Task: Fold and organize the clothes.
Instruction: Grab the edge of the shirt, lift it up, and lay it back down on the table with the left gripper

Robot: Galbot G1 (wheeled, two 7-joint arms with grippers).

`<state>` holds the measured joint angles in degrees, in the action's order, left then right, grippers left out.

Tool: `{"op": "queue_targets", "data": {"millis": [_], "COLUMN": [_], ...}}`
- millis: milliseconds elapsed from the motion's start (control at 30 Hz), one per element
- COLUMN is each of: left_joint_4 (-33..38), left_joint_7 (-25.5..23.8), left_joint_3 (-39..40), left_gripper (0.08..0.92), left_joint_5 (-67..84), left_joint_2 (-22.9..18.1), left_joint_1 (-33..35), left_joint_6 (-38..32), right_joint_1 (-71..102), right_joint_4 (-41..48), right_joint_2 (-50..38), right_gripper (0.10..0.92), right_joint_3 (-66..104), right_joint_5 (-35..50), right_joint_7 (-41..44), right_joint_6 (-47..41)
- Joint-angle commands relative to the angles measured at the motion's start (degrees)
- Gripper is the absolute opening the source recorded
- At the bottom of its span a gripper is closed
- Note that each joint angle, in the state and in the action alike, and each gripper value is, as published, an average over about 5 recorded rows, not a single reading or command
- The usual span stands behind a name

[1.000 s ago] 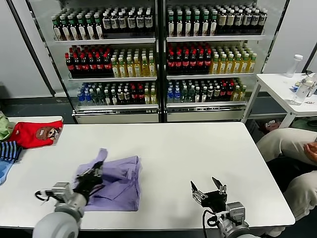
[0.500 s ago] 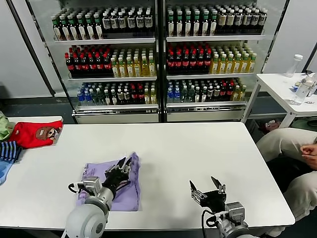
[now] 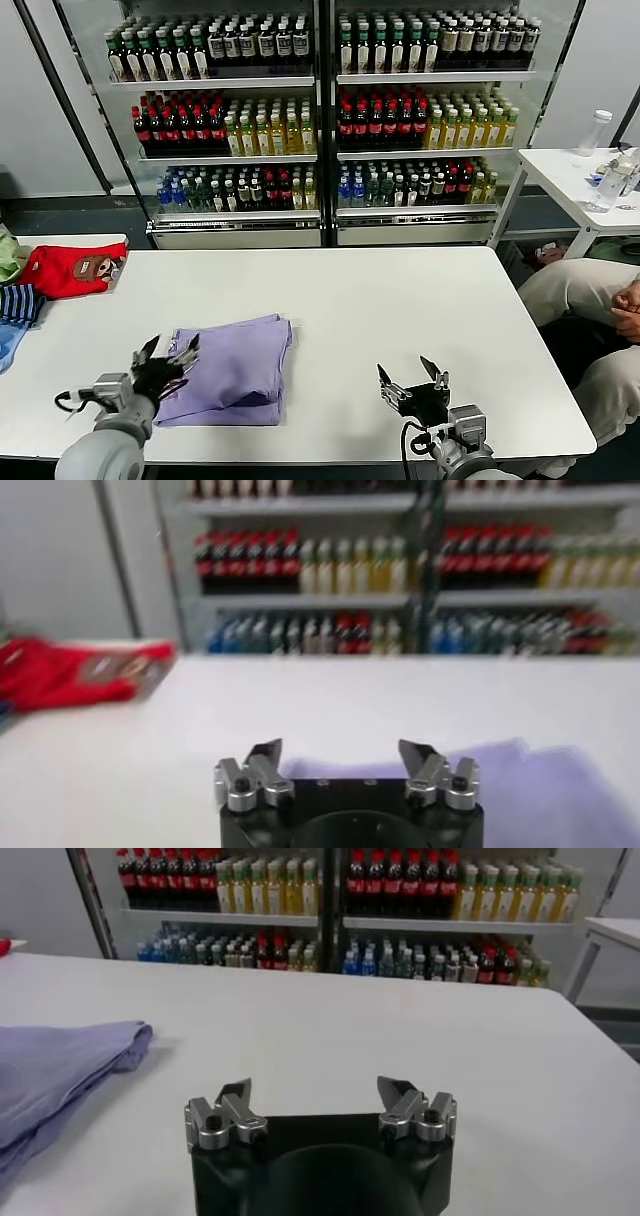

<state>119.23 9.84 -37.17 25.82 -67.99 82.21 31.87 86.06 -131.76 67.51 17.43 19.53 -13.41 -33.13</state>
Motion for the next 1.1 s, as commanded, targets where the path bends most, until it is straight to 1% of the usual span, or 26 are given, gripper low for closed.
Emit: {"op": "queue_targets", "data": {"millis": [33, 167, 267, 367, 500, 700, 867, 967, 1100], "left_joint_4": [-8.05, -8.19, -7.72, -8.23, -9.13, -8.93, -7.43, -3.79, 2.17], "left_joint_7": [-2.56, -3.37, -3.89, -4.26, -4.3, -4.76, -5.35, -5.39, -5.26], "left_joint_3": [-5.8, -5.52, -4.71, -3.92, -3.66, -3.28, -4.11, -7.75, -17.7], "left_gripper": [0.804, 0.821, 0.823, 0.792, 0.689, 0.481, 0.343, 0.256, 0.143], "left_joint_5": [-0.78, 6.5, 11.8, 12.7, 12.92, 12.95, 13.57, 16.37, 21.57], "left_joint_2": [-1.2, -1.45, -2.44, -3.39, -3.55, -3.84, -4.27, -3.2, 1.29], "left_joint_1": [3.71, 2.88, 2.54, 1.7, 1.0, 1.03, 1.39, 2.23, 4.27], "left_joint_6": [-0.04, 0.58, 0.12, -0.5, -0.56, -0.71, -0.96, -1.17, -0.28], "right_joint_1": [0.45, 1.12, 1.18, 1.09, 0.97, 0.88, 0.57, 0.41, 0.35], "right_joint_4": [0.06, -0.22, -0.37, -0.45, -0.46, -0.36, -0.14, -0.11, -0.21], "right_joint_2": [-0.01, -0.29, -0.36, -0.46, -0.67, -0.56, -0.38, -0.3, -0.23], "right_gripper": [0.823, 0.823, 0.823, 0.823, 0.823, 0.823, 0.823, 0.823, 0.823], "right_joint_3": [0.27, 1.05, 1.06, 0.88, 0.76, 0.46, 0.19, 0.25, 0.34], "right_joint_5": [-0.21, -0.19, -0.19, -0.2, -0.21, -0.27, -0.39, -0.5, -0.56], "right_joint_7": [0.12, 0.21, 0.2, 0.2, 0.2, 0.19, 0.18, 0.18, 0.2], "right_joint_6": [0.04, 0.05, 0.05, 0.04, 0.03, 0.03, 0.04, 0.04, 0.05]}}
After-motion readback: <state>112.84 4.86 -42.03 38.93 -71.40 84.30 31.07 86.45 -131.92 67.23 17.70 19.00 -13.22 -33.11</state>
